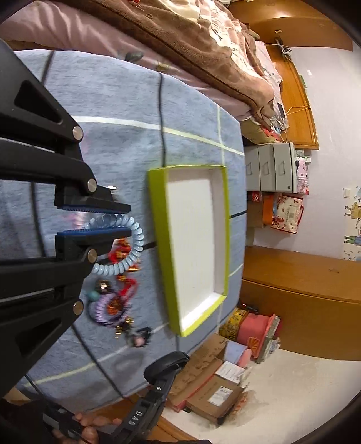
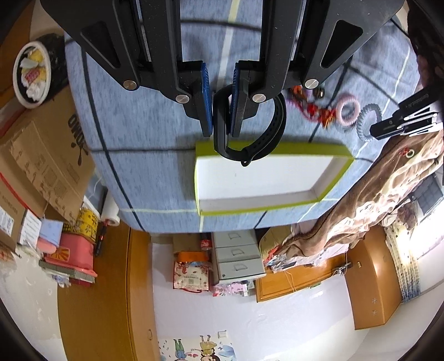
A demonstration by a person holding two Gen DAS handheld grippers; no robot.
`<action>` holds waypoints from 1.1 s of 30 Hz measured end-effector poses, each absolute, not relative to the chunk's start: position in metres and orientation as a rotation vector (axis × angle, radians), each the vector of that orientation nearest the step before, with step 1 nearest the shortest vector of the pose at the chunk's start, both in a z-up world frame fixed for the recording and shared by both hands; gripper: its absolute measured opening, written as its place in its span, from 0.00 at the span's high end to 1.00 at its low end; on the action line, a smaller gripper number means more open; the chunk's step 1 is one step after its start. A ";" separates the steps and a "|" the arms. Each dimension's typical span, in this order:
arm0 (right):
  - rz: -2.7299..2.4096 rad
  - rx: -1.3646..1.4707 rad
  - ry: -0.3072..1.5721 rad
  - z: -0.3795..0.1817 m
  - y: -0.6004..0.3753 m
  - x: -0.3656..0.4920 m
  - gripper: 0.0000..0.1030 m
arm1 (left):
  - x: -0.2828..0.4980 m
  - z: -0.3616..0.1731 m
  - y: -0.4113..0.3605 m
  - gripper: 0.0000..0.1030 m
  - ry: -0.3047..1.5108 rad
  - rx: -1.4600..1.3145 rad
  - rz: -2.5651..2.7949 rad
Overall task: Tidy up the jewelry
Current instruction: 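Carry the blue coil with the left tool while the right tool carries the black band to the green box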
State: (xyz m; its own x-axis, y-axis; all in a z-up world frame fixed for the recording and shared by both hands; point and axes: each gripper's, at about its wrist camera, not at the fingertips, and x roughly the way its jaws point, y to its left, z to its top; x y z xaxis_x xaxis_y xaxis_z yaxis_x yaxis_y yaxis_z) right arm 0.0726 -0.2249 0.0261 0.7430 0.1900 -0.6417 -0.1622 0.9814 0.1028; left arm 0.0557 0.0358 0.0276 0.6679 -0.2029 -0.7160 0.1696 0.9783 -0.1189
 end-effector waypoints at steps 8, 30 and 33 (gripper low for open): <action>0.177 0.023 0.728 0.032 -0.219 0.126 0.87 | 0.104 0.038 0.044 0.90 0.804 -0.078 -0.199; 0.166 -0.034 0.861 -0.004 -0.204 0.233 0.87 | 0.218 0.002 0.046 0.90 0.917 -0.099 -0.185; 0.165 -0.038 0.870 -0.007 -0.204 0.240 0.87 | 0.226 -0.004 0.045 0.90 0.933 -0.104 -0.184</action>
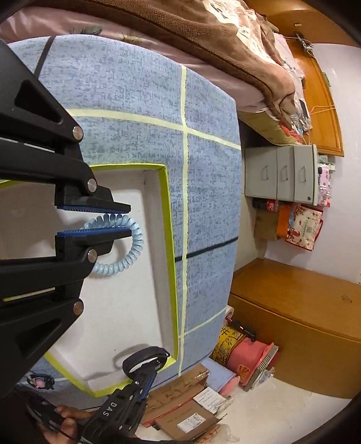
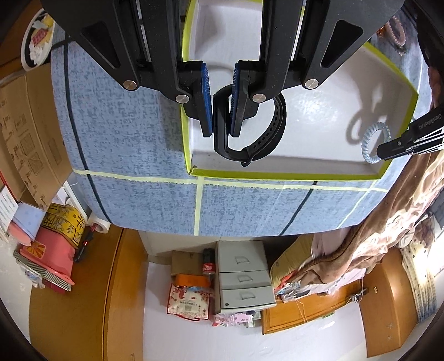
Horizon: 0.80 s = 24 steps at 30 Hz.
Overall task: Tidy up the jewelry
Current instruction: 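Carry the blue coil with the left tool while the right tool carries the black band to the green box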
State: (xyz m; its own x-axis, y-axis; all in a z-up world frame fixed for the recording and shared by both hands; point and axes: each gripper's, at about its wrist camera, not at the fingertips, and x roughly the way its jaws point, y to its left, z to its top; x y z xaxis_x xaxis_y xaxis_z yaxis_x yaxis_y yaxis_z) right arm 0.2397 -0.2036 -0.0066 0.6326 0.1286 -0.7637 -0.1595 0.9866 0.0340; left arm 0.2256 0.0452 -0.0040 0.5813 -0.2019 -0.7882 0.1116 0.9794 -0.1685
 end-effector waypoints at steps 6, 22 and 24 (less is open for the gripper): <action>0.162 -0.052 0.888 -0.012 -0.204 0.249 0.87 | 0.234 -0.012 0.046 0.90 0.956 -0.110 -0.179; 0.165 -0.065 0.910 -0.017 -0.202 0.256 0.87 | 0.240 -0.017 0.045 0.89 0.968 -0.107 -0.179; 0.164 -0.069 0.911 -0.017 -0.201 0.256 0.87 | 0.241 -0.018 0.045 0.89 0.970 -0.102 -0.178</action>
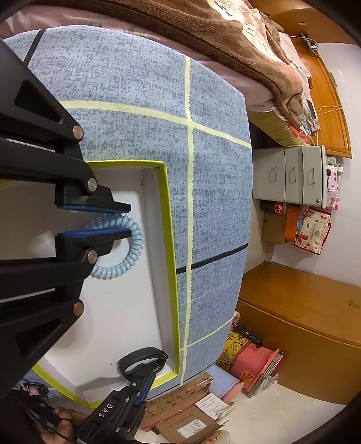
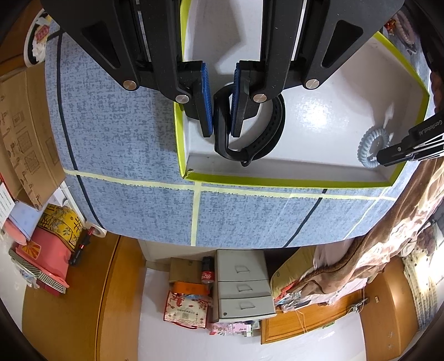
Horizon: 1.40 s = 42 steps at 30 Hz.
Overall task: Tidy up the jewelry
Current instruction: 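Carry the blue coil with the left tool while the right tool carries the black band to the green box, then open the left tool over the box while the right tool releases the black band inside, then withdraw both tools from the box back toward the jewelry pile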
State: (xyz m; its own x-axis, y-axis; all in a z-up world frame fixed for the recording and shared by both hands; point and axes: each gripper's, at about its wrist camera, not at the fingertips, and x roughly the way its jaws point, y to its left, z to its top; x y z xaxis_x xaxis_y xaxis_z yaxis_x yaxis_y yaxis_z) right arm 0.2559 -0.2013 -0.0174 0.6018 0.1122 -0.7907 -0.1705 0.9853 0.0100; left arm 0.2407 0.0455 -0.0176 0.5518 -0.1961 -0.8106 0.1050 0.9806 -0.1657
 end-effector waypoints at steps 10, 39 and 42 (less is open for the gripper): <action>0.157 -0.073 0.889 -0.014 -0.199 0.252 0.77 | 0.235 -0.012 0.041 0.58 0.951 -0.091 -0.206; 0.164 -0.006 0.768 0.023 -0.228 0.126 0.62 | 0.099 0.010 0.085 0.50 0.852 -0.246 -0.158; 0.165 -0.005 0.782 0.018 -0.230 0.117 0.63 | 0.087 0.007 0.085 0.50 0.853 -0.241 -0.144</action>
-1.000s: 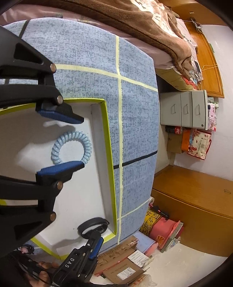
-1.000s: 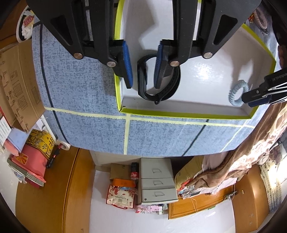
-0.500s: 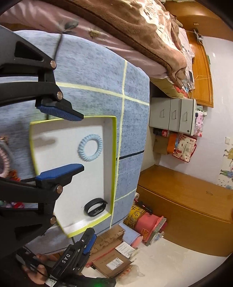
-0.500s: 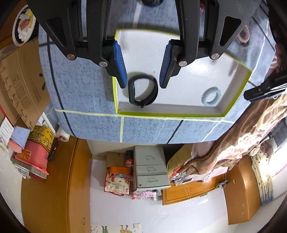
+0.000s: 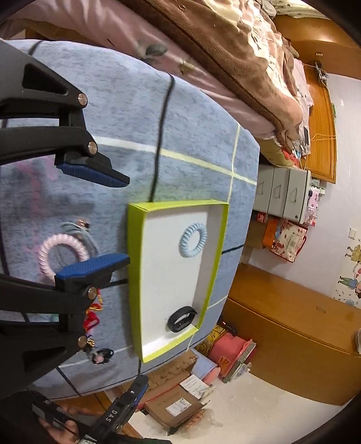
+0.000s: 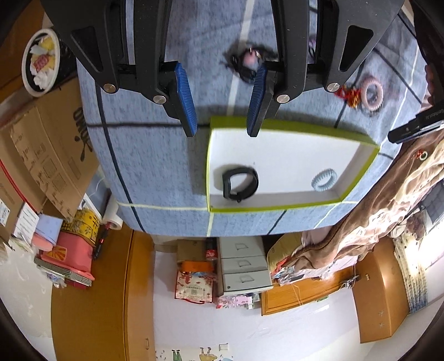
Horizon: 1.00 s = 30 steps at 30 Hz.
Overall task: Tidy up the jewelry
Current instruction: 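Withdraw both tools from the box back toward the jewelry pile, then grasp the black cord hair tie with pink bead using the right tool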
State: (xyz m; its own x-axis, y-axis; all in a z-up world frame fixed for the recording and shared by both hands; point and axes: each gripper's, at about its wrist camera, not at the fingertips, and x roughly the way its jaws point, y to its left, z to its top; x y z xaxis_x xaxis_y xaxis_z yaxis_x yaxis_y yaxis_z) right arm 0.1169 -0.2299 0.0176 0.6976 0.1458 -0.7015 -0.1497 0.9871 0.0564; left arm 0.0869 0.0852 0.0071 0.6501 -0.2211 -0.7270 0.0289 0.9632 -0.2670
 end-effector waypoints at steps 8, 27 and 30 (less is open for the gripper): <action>0.203 0.027 0.875 -0.016 -0.231 0.101 0.62 | 0.062 0.002 0.084 0.50 0.859 -0.246 -0.156; 0.202 0.020 0.923 -0.033 -0.224 0.097 0.62 | 0.042 -0.014 0.075 0.50 0.906 -0.243 -0.154; 0.199 0.021 0.919 -0.033 -0.225 0.095 0.78 | 0.040 -0.016 0.074 0.50 0.912 -0.249 -0.152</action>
